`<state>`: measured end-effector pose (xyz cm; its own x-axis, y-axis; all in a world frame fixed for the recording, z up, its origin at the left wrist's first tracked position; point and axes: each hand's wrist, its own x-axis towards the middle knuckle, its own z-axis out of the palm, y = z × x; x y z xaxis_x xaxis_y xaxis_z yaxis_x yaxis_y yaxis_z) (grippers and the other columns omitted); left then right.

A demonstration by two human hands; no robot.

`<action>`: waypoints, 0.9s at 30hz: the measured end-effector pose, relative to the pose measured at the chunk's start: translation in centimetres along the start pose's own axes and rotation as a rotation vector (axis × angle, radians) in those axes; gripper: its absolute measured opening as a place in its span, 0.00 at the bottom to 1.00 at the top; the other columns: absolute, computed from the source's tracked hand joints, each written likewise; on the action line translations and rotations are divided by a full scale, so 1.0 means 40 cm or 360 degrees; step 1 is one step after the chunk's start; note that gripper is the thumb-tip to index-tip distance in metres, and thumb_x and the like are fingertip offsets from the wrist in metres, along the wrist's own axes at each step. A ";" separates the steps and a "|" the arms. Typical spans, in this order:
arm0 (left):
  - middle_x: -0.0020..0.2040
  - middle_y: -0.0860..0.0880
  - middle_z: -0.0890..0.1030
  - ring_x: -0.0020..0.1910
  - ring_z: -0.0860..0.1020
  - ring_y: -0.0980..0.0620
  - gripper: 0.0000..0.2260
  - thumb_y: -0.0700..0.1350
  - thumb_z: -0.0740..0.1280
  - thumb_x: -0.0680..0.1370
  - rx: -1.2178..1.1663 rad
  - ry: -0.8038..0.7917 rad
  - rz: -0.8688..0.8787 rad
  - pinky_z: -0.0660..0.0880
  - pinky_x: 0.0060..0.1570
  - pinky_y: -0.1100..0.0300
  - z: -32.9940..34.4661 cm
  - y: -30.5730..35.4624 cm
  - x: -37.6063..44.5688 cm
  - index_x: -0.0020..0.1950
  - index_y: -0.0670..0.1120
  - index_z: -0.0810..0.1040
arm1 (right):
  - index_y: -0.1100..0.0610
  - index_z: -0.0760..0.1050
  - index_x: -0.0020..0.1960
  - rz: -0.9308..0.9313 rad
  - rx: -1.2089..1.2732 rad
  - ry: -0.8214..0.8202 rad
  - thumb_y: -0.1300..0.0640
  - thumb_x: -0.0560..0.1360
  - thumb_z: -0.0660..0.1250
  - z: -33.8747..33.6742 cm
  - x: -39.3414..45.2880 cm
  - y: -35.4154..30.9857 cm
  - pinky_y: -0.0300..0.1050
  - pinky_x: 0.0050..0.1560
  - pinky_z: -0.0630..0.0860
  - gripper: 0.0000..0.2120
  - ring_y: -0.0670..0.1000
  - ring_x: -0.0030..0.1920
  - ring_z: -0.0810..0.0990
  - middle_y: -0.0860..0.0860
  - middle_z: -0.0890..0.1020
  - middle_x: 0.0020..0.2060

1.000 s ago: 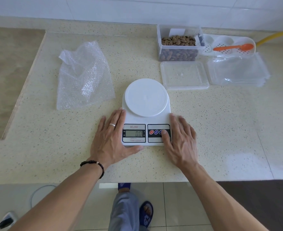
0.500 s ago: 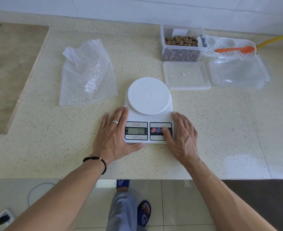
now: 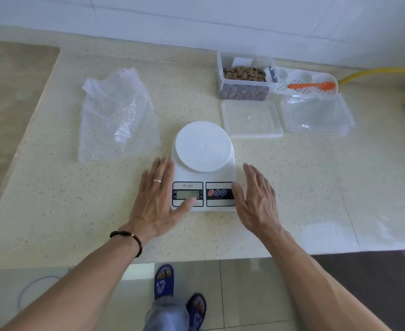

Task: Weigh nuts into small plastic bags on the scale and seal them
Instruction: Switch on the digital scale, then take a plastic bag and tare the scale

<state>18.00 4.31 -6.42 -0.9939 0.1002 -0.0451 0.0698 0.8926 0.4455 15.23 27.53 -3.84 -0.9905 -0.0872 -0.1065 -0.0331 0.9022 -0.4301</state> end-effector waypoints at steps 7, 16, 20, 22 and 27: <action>0.79 0.43 0.53 0.79 0.45 0.45 0.39 0.67 0.38 0.78 0.0035 0.0159 0.0276 0.45 0.75 0.44 -0.109 0.144 0.130 0.77 0.40 0.57 | 0.53 0.54 0.79 0.0159 -0.0001 0.0120 0.44 0.82 0.51 -0.143 0.061 0.013 0.53 0.74 0.55 0.28 0.54 0.76 0.58 0.54 0.59 0.78; 0.78 0.46 0.57 0.78 0.51 0.49 0.38 0.68 0.40 0.76 -0.0003 0.0009 0.0345 0.50 0.75 0.51 -0.069 0.435 0.388 0.78 0.45 0.56 | 0.55 0.62 0.75 0.0355 0.0035 0.0291 0.46 0.81 0.57 -0.338 0.214 0.222 0.52 0.70 0.61 0.25 0.54 0.73 0.62 0.52 0.66 0.73; 0.77 0.46 0.58 0.76 0.56 0.48 0.32 0.60 0.58 0.79 0.0061 -0.0062 0.0325 0.56 0.72 0.56 -0.006 0.558 0.537 0.77 0.44 0.56 | 0.55 0.61 0.75 0.0289 -0.0135 0.0195 0.46 0.80 0.61 -0.397 0.334 0.353 0.52 0.70 0.60 0.27 0.54 0.74 0.60 0.52 0.65 0.74; 0.77 0.46 0.58 0.76 0.57 0.49 0.33 0.59 0.62 0.78 0.0101 -0.0097 0.0315 0.57 0.72 0.57 0.025 0.605 0.615 0.78 0.45 0.55 | 0.55 0.60 0.75 0.0256 -0.0195 0.0154 0.46 0.79 0.62 -0.423 0.398 0.408 0.51 0.71 0.60 0.28 0.54 0.75 0.59 0.53 0.63 0.75; 0.79 0.43 0.54 0.77 0.53 0.46 0.44 0.63 0.68 0.72 0.0333 -0.0221 0.0198 0.55 0.74 0.53 0.103 0.667 0.769 0.78 0.44 0.50 | 0.54 0.54 0.78 0.0216 -0.0354 0.0030 0.40 0.78 0.62 -0.452 0.534 0.520 0.55 0.75 0.54 0.35 0.56 0.78 0.51 0.54 0.55 0.78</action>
<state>-10.35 33.00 0.38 -0.9565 0.2611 -0.1299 0.2209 0.9395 0.2618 -9.04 52.07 1.15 -0.9901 0.0468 -0.1320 0.0735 0.9760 -0.2050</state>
